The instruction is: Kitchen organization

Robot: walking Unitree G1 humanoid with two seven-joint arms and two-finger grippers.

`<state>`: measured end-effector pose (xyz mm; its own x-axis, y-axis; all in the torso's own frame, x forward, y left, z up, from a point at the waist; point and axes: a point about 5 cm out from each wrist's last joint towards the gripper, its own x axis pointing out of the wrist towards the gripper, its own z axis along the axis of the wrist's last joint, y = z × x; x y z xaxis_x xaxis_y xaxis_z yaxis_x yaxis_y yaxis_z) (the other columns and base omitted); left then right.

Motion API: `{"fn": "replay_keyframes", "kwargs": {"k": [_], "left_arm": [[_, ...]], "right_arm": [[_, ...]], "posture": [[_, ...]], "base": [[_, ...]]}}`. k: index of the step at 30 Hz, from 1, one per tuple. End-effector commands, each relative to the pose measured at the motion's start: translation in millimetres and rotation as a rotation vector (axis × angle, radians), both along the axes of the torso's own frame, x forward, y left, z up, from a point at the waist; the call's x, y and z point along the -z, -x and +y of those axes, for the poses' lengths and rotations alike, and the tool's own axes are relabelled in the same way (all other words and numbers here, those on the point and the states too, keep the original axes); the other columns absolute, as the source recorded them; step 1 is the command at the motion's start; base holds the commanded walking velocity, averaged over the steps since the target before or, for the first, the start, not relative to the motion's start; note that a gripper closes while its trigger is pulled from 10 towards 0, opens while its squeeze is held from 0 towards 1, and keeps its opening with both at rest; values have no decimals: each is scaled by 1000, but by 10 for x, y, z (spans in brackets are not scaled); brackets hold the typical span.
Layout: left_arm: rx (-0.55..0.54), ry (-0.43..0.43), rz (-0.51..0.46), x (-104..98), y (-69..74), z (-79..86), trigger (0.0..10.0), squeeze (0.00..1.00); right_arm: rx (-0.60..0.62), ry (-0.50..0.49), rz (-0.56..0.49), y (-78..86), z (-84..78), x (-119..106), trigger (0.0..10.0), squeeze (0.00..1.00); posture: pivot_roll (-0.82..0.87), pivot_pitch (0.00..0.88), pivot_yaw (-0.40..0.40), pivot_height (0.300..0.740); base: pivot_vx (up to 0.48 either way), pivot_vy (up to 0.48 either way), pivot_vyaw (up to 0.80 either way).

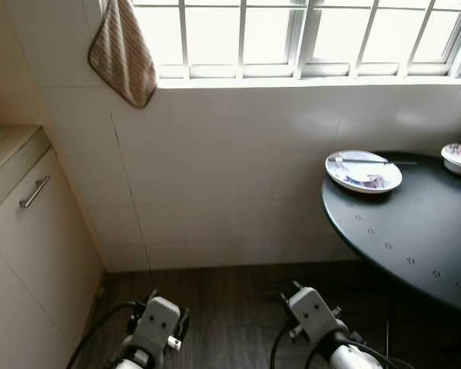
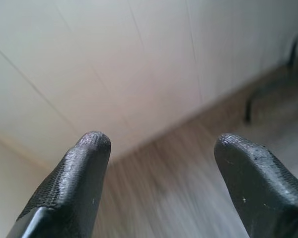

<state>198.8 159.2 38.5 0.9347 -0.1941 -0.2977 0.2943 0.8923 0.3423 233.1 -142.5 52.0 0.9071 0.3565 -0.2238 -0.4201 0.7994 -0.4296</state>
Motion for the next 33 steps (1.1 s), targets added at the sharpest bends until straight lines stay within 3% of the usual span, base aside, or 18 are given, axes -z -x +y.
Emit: {"fn": "replay_keyframes", "kwargs": {"k": [1, 16, 26, 33], "left_arm": [[9, -12, -25, -55, -40, -24, 10000, 0], [21, -28, -15, -59, -31, -36, 10000, 0], [23, -46, -20, -14, -35, -65, 10000, 0], [12, -81, -13, 77, -130, -84, 10000, 0]], "right_arm": [[-23, -6, -17, -23, 24, -38, 10000, 0], [7, -35, -59, -65, -12, -110, 10000, 0], [-25, 17, -87, -43, 38, -66, 10000, 0], [-12, 84, -108, -121, 117, 15, 10000, 0]], "posture": [[-52, 0, -25, 736], [-44, 0, -25, 736], [-47, 0, -28, 736], [-45, 0, -23, 736]], "base": [[0, 0, 0], [0, 0, 0], [0, 0, 0], [0, 0, 0]]}}
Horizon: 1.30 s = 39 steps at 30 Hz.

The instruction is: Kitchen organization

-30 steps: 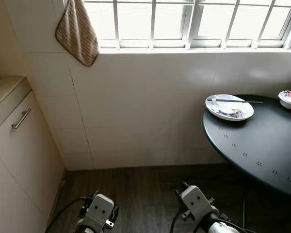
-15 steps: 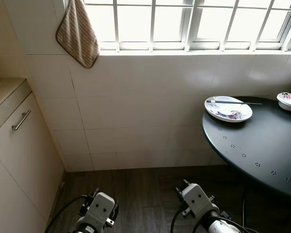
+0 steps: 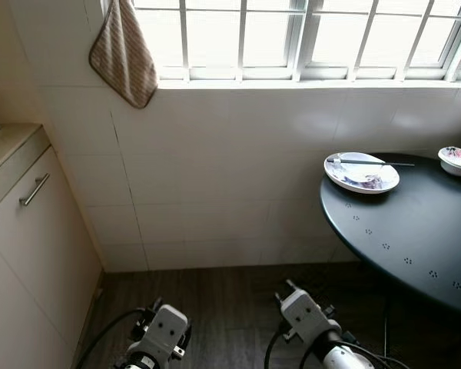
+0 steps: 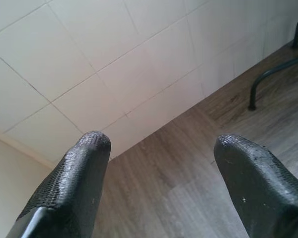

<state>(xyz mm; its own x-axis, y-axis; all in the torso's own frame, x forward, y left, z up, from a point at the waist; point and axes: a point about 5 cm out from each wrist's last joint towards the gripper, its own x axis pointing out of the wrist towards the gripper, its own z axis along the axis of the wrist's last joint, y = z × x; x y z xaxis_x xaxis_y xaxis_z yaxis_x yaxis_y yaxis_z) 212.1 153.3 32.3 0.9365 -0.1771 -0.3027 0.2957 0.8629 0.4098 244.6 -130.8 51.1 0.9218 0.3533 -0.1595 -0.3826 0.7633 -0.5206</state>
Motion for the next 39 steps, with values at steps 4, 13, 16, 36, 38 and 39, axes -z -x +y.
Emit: {"fn": "replay_keyframes", "kwargs": {"k": [4, 13, 16, 36, 38, 39], "left_arm": [[4, -17, -8, 54, -55, -46, 10000, 0], [39, -50, -62, 18, -53, -25, 10000, 0], [69, -106, -145, -95, -47, -32, 10000, 0], [4, 100, 8, 57, -9, 70, 10000, 0], [1, 115, 4, 53, -16, 76, 10000, 0], [2, 124, -1, 44, -21, 70, 10000, 0]], "right_arm": [[26, 50, 1, -67, 7, 67, 10000, 0], [37, 116, -30, -47, 10, 102, 10000, 0], [21, 110, -106, -55, 29, -2, 10000, 0], [89, -90, 21, 32, -112, 109, 10000, 0], [118, -109, 14, 10, -127, 88, 10000, 0], [130, -114, 11, 2, -133, 83, 10000, 0]], "posture": [[-47, 0, -24, 736], [-50, 0, -20, 736], [-48, 0, -15, 736], [-61, 0, -8, 736], [-60, 0, -6, 736], [-59, 0, -7, 736]], "base": [[0, 0, 0], [0, 0, 0], [0, 0, 0], [0, 0, 0], [0, 0, 0], [0, 0, 0]]}}
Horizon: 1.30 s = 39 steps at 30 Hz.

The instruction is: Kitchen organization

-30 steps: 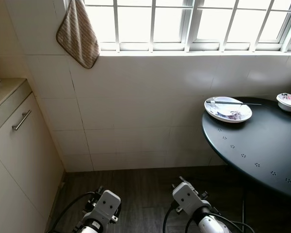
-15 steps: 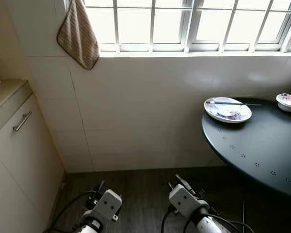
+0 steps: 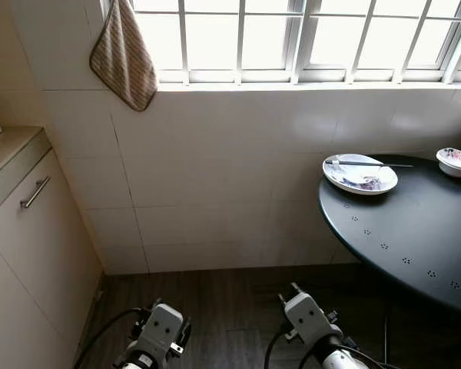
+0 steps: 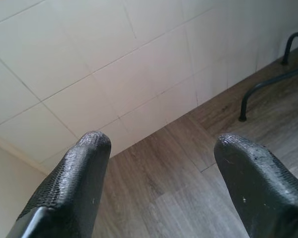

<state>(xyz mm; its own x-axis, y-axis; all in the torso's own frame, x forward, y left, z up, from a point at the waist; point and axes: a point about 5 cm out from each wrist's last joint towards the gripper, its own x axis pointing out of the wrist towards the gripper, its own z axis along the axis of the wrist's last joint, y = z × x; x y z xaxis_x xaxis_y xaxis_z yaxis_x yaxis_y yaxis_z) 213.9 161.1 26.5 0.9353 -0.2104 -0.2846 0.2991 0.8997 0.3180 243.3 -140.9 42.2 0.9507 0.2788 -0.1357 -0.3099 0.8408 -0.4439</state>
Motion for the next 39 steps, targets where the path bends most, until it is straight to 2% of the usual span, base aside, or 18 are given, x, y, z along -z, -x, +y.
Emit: {"fn": "replay_keyframes", "kwargs": {"k": [1, 12, 39], "left_arm": [[-2, 30, -8, -23, -9, -10, 10000, 0], [-40, 71, -36, -76, -42, -12, 10000, 0], [-43, 108, -46, -125, -71, -13, 10000, 0]], "right_arm": [[45, -22, 2, -23, -38, -13, 10000, 0], [23, 33, -8, -47, -60, -48, 10000, 0], [24, 33, -32, -85, -55, -125, 10000, 0]], "posture": [[-58, 0, -8, 736], [-63, 0, -17, 736], [-57, 0, -17, 736]], "base": [[0, 0, 0], [0, 0, 0], [320, 0, 0]]}}
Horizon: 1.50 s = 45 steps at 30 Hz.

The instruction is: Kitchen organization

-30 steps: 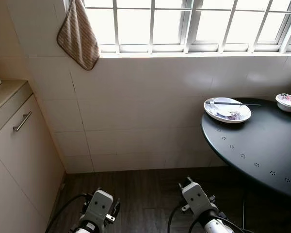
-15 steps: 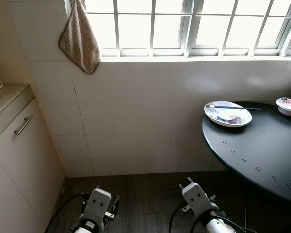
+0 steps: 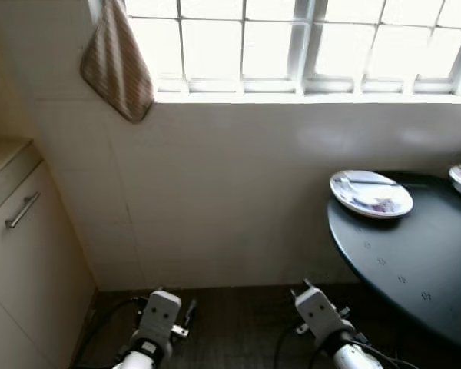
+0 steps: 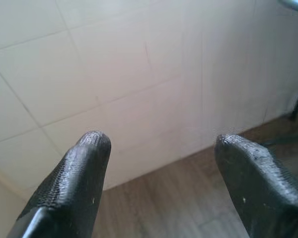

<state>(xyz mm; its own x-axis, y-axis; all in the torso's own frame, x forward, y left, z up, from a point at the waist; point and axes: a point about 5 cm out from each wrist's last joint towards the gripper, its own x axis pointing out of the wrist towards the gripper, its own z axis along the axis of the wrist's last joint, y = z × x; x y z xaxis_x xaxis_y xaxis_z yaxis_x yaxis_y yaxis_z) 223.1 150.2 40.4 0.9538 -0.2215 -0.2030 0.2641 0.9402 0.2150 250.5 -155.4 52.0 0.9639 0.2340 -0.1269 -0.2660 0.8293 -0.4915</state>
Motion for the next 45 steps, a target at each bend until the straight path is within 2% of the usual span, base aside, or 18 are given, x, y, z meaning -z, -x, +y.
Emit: {"fn": "replay_keyframes", "kwargs": {"k": [1, 31, 37, 41, 45], "left_arm": [[-21, -20, 13, 15, 21, 97, 10000, 0], [-12, -1, 9, 11, -19, 55, 10000, 0], [-13, 1, 6, 3, -26, 50, 10000, 0], [-14, 4, 3, -5, -33, 48, 10000, 0], [-13, 5, 2, -9, -39, 50, 10000, 0]], "right_arm": [[-14, -16, -10, -17, 89, -29, 10000, 0], [-12, 33, -32, -69, 62, -63, 10000, 0], [-3, 29, -52, -86, 52, -98, 10000, 0], [-32, 77, -72, -90, 80, -122, 10000, 0], [-60, 147, -168, -129, 141, -240, 10000, 0]], "posture": [[-57, 0, -17, 736], [-60, 0, -26, 736], [-58, 0, -29, 736], [-57, 0, -31, 736], [-58, 0, -31, 736]], "base": [[326, 0, 0], [327, 0, 0], [331, 0, -754], [330, 0, 0], [330, 0, 0]]}}
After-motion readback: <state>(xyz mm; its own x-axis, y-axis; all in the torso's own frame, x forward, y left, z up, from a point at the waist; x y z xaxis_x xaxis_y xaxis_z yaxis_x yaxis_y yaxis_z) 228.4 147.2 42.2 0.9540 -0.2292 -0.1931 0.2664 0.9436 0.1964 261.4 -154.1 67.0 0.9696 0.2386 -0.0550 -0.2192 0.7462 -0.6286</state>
